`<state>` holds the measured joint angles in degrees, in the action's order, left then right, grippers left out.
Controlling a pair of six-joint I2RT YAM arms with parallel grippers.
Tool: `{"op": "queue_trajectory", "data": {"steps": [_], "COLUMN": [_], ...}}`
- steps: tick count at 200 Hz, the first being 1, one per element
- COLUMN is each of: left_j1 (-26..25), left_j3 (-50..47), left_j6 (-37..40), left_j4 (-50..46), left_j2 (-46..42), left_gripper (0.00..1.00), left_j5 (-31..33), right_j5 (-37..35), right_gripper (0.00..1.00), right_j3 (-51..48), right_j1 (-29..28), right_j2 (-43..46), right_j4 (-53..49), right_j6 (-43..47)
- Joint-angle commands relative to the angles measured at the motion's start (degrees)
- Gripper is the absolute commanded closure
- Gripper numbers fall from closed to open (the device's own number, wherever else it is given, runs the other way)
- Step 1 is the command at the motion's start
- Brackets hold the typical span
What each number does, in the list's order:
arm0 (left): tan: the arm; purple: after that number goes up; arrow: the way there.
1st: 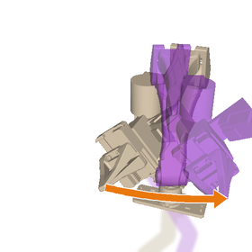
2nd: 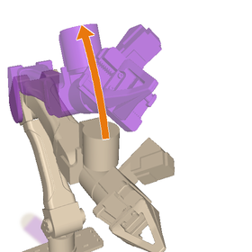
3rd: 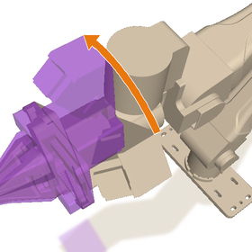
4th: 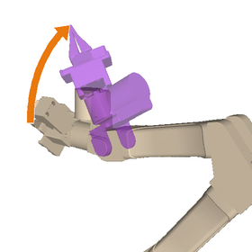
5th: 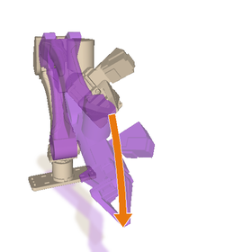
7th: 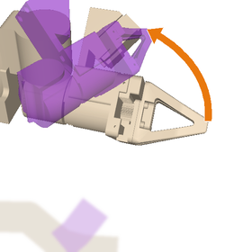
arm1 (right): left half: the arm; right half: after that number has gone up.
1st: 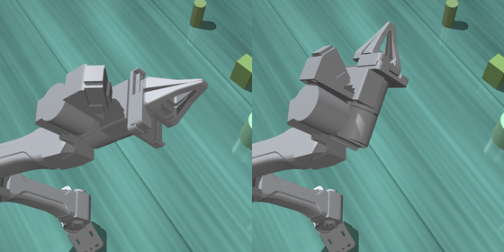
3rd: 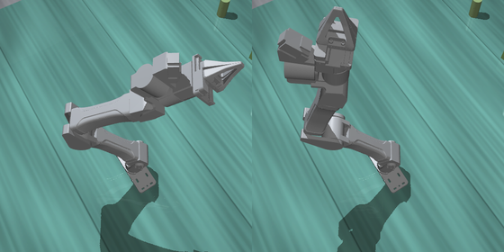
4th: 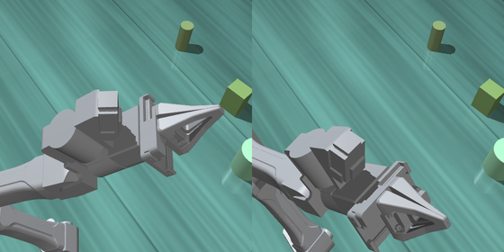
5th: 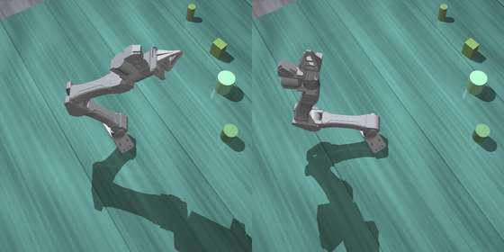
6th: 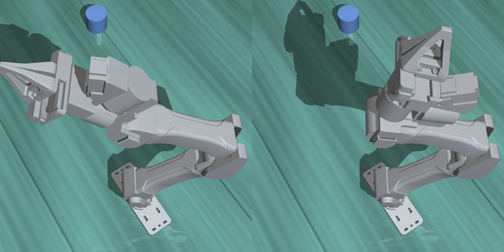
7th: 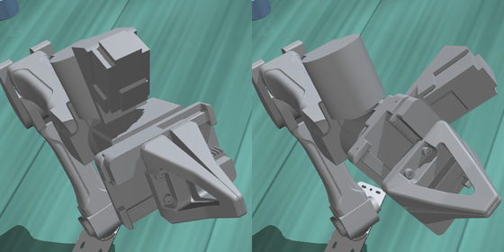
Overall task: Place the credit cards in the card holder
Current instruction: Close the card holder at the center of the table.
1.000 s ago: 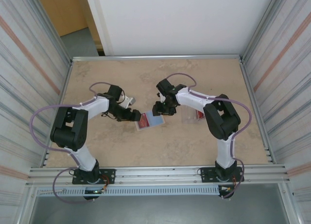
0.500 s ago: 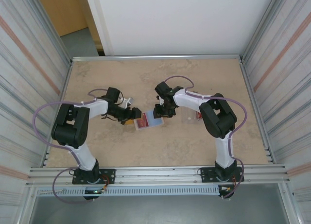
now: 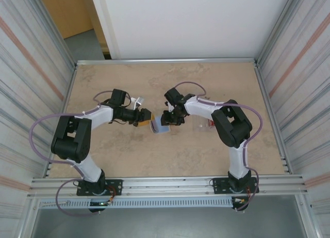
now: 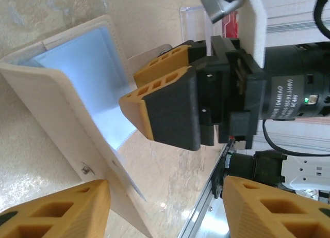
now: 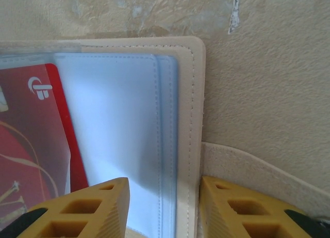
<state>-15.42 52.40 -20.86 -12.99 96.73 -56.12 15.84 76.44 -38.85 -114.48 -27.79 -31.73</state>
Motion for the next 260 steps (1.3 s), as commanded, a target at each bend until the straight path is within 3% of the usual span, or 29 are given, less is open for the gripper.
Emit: {"op": "queue_trajectory", "data": {"steps": [1, 49, 71, 158, 183, 215, 260], "left_j1": [-1.4, -3.6, -4.7, -7.0, -8.3, -9.0, -8.3], "left_j3": [3.1, 7.3, 8.2, 14.6, 16.1, 17.5, 17.6], "left_j6": [1.1, 1.7, 2.0, 6.5, 6.6, 7.8, 8.5], "left_j4": [-2.2, -4.4, -4.9, -11.3, -12.1, -14.0, -14.8], "left_j2": [3.8, 7.8, 8.9, 16.6, 17.8, 19.6, 22.1], "left_gripper": [0.44, 0.47, 0.47, 0.51, 0.52, 0.54, 0.56], "left_j5": [-3.0, -4.9, -5.6, -4.5, -5.4, -4.6, -3.1], "right_j5": [1.6, 2.8, 3.9, 1.1, 3.6, 5.8, 8.6], "right_gripper": [0.64, 0.78, 0.78, 0.74, 0.73, 0.58, 0.58], "right_j3": [-3.1, -5.4, -6.3, -11.8, -15.0, -18.6, -24.6], "right_j1": [0.5, 1.1, 1.8, 1.9, 2.9, 3.2, 3.9], "right_j2": [2.6, 3.9, 4.2, 13.0, 14.7, 16.0, 17.5], "right_j4": [0.6, 3.0, 3.9, 3.3, 7.2, 12.5, 19.9], "right_j6": [-2.6, -3.9, -4.4, -6.0, -8.6, -12.5, -16.7]}}
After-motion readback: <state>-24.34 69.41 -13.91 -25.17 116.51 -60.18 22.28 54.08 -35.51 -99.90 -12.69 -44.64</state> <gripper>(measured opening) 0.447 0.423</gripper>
